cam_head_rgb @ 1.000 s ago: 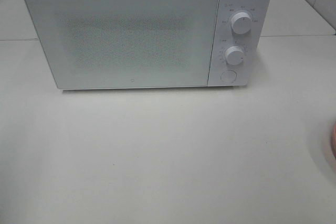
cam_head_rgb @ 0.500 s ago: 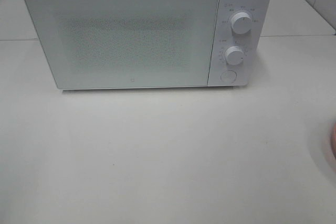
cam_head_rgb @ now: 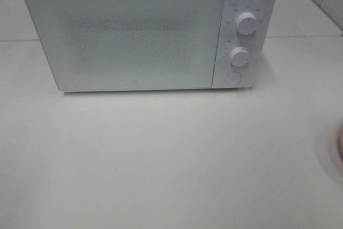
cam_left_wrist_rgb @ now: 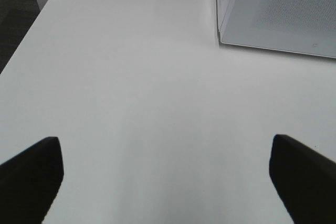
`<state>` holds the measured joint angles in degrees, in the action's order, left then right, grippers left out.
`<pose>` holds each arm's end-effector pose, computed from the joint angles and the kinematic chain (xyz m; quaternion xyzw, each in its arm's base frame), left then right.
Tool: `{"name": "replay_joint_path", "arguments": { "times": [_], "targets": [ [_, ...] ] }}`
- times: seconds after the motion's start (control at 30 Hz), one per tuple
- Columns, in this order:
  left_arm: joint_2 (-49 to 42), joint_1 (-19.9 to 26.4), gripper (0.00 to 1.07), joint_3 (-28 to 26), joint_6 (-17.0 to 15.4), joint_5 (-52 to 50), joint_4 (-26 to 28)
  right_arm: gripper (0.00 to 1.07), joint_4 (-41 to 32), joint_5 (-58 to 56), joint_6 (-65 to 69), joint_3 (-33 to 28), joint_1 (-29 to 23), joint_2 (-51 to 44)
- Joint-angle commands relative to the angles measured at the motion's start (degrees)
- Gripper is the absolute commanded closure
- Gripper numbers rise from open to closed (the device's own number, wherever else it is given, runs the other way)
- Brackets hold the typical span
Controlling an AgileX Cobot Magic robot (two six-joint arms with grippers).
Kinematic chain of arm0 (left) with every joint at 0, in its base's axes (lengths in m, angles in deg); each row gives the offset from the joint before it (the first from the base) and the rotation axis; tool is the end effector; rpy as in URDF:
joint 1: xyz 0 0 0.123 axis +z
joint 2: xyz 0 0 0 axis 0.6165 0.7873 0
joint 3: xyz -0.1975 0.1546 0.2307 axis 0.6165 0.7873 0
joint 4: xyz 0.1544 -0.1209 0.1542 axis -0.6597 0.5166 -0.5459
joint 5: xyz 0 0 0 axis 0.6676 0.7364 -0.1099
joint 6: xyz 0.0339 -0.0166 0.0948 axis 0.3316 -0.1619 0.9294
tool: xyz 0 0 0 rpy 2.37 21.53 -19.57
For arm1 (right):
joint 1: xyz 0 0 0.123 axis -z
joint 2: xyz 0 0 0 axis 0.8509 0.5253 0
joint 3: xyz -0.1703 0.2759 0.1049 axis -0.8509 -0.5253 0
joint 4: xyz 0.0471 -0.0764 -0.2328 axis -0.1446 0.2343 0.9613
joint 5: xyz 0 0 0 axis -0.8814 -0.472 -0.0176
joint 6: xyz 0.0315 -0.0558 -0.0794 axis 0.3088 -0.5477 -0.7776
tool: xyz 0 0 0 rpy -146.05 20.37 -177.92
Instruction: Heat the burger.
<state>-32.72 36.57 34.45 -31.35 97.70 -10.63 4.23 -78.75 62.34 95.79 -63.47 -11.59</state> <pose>-0.0470 0.0060 0.2781 -0.0502 0.8661 -0.0142 0.4972 -0.0488 -0.0052 0.2769 -0.0059 0.8309 0.0412 0.5548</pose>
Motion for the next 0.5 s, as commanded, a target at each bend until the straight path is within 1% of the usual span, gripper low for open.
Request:
{"name": "replay_joint_path", "arguments": {
  "times": [0.03, 0.17, 0.5],
  "targets": [
    [-2.58, 0.23, 0.07, 0.0, -0.29, -0.23, 0.46, 0.32, 0.06, 0.92, -0.11, -0.06, 0.4, -1.72],
    [-4.81, 0.23, 0.07, 0.0, -0.29, -0.23, 0.29, 0.32, 0.06, 0.92, -0.11, -0.06, 0.4, -1.72],
    [-4.76, 0.23, 0.07, 0.0, -0.29, -0.23, 0.29, 0.32, 0.06, 0.92, -0.11, -0.06, 0.4, -1.72]
  ]
}}
